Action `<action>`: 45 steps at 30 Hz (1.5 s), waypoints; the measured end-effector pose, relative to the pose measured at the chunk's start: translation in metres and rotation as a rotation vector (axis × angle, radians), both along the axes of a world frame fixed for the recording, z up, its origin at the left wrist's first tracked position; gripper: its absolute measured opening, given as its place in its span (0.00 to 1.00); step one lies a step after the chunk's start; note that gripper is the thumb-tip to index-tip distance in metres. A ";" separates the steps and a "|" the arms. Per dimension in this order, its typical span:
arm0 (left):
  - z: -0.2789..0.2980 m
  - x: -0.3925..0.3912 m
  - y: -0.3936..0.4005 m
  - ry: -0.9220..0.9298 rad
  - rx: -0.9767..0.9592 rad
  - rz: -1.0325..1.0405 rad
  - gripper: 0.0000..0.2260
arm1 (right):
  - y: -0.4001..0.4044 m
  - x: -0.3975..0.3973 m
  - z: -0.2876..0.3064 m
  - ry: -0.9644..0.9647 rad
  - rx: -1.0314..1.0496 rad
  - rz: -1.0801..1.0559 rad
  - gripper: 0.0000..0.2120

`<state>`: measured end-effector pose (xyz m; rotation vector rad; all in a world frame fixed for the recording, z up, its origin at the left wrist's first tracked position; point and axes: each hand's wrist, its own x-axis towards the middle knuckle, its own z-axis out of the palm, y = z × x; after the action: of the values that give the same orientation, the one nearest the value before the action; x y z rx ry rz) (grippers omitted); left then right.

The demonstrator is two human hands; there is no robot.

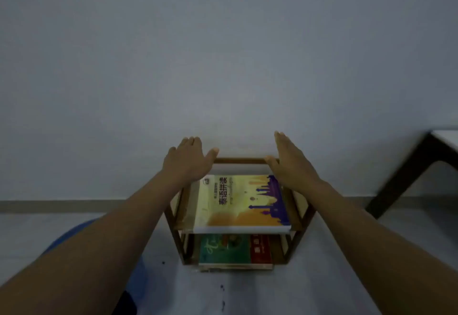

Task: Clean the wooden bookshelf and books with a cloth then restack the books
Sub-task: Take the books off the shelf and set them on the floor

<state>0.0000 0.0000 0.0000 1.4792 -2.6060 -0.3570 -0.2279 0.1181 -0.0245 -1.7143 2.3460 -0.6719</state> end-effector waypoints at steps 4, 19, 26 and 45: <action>-0.073 -0.002 0.000 -0.029 -0.018 0.002 0.34 | 0.006 0.006 -0.063 0.034 0.018 0.004 0.32; -0.192 0.010 0.007 -0.042 0.293 0.065 0.24 | 0.019 0.014 -0.164 0.008 0.301 -0.084 0.30; -0.192 -0.007 -0.007 0.398 0.499 0.257 0.11 | 0.000 0.006 -0.172 -0.311 0.167 -0.352 0.28; -0.173 0.030 0.017 0.820 0.667 0.376 0.35 | 0.034 0.018 -0.151 -0.880 -0.105 -0.481 0.20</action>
<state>0.0295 0.0169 -0.1726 1.4718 -1.5784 -1.4992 -0.2097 0.1523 -0.1757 -0.6054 2.0335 -1.3037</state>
